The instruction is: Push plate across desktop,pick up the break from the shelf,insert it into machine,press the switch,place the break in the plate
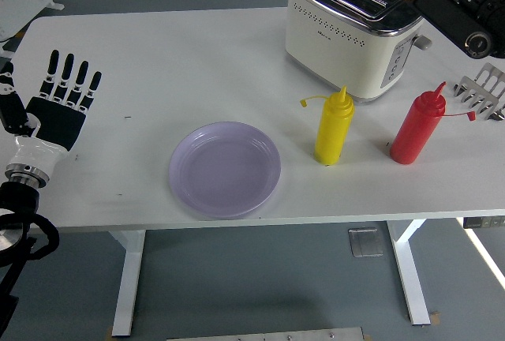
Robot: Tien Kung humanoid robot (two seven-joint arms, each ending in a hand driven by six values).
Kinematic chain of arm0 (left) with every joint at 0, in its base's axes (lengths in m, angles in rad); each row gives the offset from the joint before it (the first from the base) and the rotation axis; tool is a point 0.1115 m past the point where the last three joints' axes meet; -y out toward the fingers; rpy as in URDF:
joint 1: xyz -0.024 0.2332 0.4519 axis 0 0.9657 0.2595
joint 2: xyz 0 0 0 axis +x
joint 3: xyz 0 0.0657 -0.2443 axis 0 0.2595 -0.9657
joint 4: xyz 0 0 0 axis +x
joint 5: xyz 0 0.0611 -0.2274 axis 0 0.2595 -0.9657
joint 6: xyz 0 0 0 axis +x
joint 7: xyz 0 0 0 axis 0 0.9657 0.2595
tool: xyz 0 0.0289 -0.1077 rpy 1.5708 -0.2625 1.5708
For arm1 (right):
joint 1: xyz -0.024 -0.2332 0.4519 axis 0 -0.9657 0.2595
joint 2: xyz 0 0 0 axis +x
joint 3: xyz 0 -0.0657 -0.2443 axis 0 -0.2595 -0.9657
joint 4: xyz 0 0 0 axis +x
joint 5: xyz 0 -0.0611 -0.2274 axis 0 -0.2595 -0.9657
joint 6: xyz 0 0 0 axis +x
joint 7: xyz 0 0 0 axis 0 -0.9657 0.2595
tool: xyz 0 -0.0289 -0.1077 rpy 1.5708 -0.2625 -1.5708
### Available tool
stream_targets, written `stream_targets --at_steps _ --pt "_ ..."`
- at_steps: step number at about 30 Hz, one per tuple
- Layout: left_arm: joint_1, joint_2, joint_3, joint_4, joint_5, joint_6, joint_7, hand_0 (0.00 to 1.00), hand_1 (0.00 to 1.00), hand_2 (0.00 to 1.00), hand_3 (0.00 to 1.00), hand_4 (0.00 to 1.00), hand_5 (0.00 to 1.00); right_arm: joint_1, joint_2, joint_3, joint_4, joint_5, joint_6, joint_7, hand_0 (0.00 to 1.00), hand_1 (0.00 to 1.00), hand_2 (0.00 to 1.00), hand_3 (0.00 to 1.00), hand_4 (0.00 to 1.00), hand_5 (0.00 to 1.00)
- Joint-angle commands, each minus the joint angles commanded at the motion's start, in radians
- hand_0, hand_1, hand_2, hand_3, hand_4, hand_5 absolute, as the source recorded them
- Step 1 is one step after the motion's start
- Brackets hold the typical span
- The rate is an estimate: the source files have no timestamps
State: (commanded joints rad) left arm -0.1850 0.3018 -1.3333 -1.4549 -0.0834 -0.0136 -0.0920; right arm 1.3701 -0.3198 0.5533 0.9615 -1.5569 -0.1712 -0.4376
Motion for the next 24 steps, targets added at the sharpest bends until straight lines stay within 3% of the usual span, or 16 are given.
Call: stream_targets --at_steps 8,16,24 --pt "0.0 -0.004 -0.004 0.011 0.001 -0.001 0.0 0.775 0.714 0.671 0.696 0.688 0.998 -0.021 -0.036 -0.013 0.201 0.144 0.027 -0.109 0.329 0.443 0.388 0.39 0.211 0.002" --pt "0.003 -0.006 -0.01 0.026 0.004 -0.001 0.001 0.773 0.714 0.671 0.698 0.697 0.998 -0.026 -0.07 -0.046 0.385 0.356 -0.008 -0.208 0.312 0.404 0.389 0.389 0.229 0.002" --pt "0.0 -0.009 -0.012 0.04 0.016 -0.008 0.008 0.774 0.717 0.677 0.704 0.702 0.998 -0.039 -0.066 -0.102 0.556 0.587 -0.05 -0.208 0.299 0.385 0.39 0.389 0.224 0.002"
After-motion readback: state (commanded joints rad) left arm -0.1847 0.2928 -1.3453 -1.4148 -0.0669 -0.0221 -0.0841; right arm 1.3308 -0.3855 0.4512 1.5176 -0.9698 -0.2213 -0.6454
